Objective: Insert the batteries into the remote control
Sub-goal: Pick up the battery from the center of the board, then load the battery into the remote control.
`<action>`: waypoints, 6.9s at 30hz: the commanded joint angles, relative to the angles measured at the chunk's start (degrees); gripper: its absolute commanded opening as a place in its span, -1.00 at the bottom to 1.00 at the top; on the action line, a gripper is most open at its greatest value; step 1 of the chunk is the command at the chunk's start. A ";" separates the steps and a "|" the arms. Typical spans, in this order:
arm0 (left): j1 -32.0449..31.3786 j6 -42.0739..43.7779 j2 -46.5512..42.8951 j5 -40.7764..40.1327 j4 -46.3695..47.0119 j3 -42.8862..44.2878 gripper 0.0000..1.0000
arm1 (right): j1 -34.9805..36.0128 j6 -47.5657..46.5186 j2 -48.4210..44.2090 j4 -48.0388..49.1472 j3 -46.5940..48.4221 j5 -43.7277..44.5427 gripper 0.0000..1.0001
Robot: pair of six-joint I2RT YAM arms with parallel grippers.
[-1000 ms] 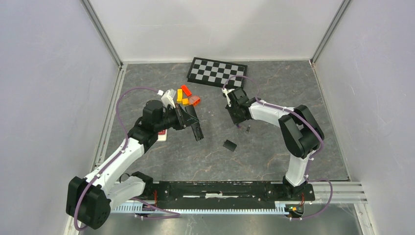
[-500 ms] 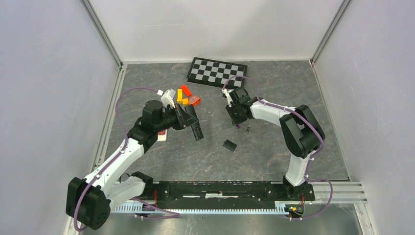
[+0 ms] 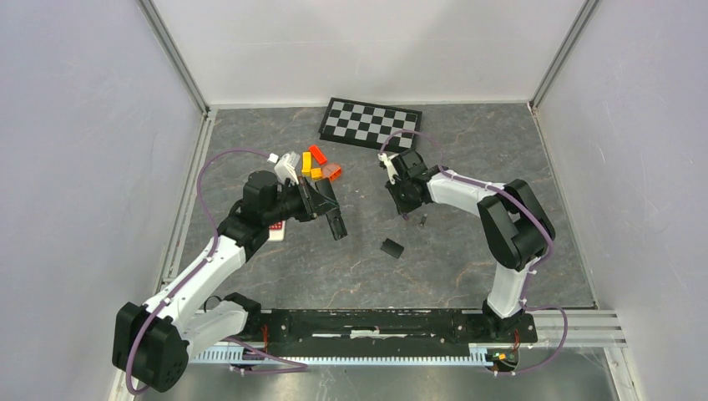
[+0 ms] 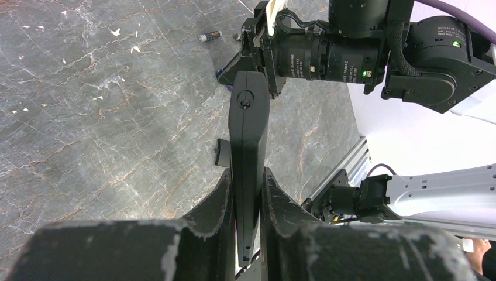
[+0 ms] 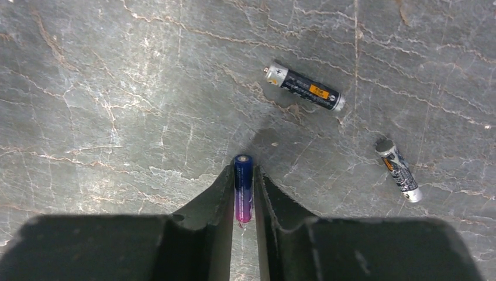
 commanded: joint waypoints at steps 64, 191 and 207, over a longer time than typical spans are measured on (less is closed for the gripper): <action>-2.33 -36.84 8.74 1.62 46.24 -4.44 -0.96 | 19.31 29.38 -43.45 43.60 -22.44 9.33 -1.00; 0.04 -24.44 3.27 15.77 39.99 -1.17 -0.96 | 22.56 35.85 -51.84 40.69 -27.53 5.88 0.93; -0.03 -27.38 4.42 22.09 46.81 -0.27 -0.96 | 22.11 38.13 -47.16 46.39 -27.64 -2.20 -0.01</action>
